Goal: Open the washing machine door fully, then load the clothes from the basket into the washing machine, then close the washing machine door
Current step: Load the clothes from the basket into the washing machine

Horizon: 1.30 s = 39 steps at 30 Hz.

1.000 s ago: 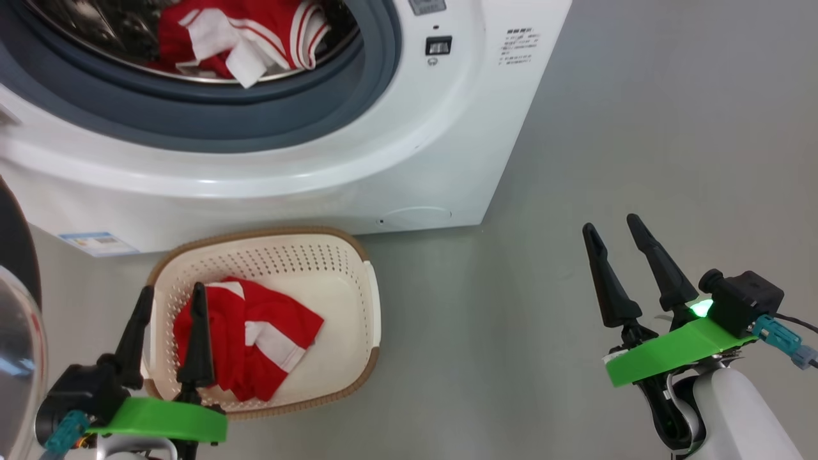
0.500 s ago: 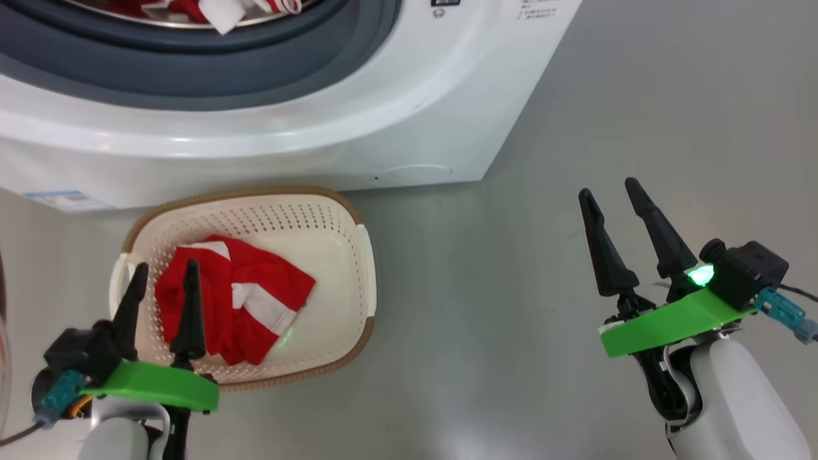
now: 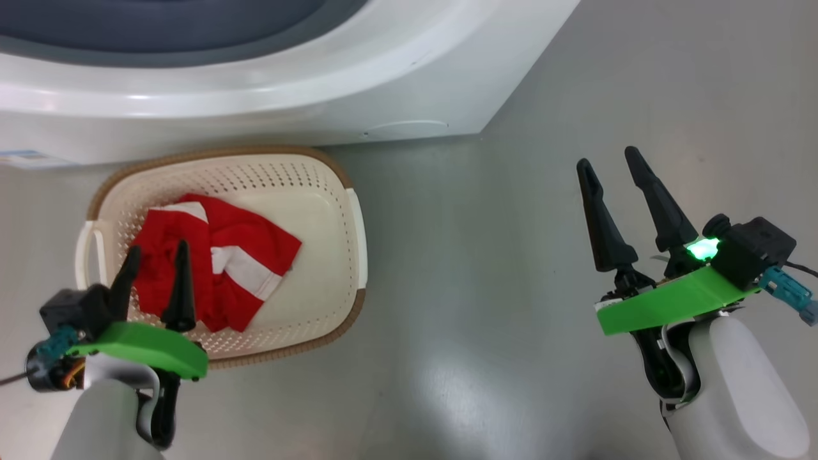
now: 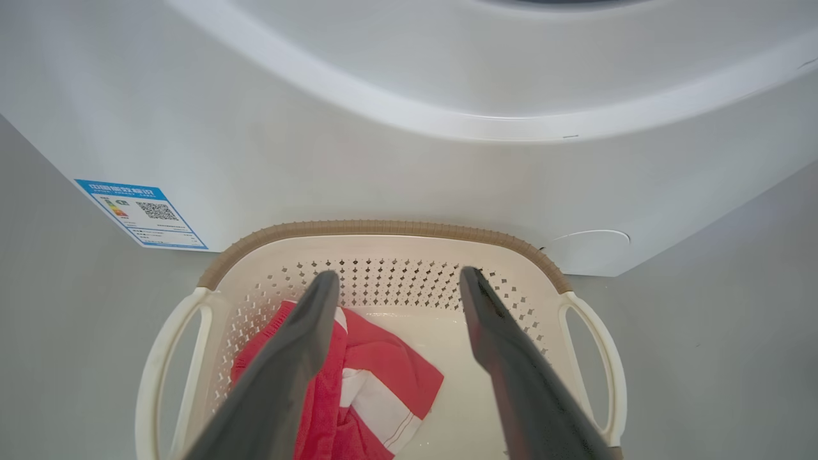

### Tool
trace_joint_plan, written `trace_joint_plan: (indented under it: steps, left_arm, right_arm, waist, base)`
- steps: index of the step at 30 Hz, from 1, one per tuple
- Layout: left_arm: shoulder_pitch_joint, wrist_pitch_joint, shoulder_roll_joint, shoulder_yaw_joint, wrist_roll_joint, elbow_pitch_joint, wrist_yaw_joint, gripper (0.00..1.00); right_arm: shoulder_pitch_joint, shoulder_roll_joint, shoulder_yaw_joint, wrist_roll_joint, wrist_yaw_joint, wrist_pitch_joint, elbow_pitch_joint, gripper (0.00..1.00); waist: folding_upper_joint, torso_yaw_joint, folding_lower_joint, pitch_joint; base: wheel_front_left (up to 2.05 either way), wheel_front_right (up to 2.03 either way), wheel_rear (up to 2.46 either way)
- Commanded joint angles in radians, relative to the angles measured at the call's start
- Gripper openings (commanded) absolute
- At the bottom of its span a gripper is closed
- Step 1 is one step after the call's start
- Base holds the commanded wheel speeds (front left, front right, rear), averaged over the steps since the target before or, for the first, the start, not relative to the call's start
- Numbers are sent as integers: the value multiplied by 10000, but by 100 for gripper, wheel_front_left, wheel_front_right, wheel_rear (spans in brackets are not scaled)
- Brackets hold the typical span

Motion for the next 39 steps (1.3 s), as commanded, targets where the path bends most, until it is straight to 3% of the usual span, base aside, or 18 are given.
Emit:
trace_joint_plan:
  steps: [1,26,39]
  left_arm:
    - [-222,-53,378,211,-92,96,-31,100]
    - [-3180,-53,1313,-825,-1031,3953,-32,100]
    - [-4325,-53,1574,-626,-1013,5214,58,100]
  right_arm:
    - [-88,96,202,-108,16,-48,-272,100]
    - [-853,430,266,-188,16,-48,-573,100]
    - [-1005,539,306,-228,16,-48,-726,100]
  waist:
    - [0,-61,0,321]
    - [0,-620,0,2301]
    - [0,-885,0,3038]
  base:
    - [0,0,0]
    - [0,0,0]
    - [0,0,0]
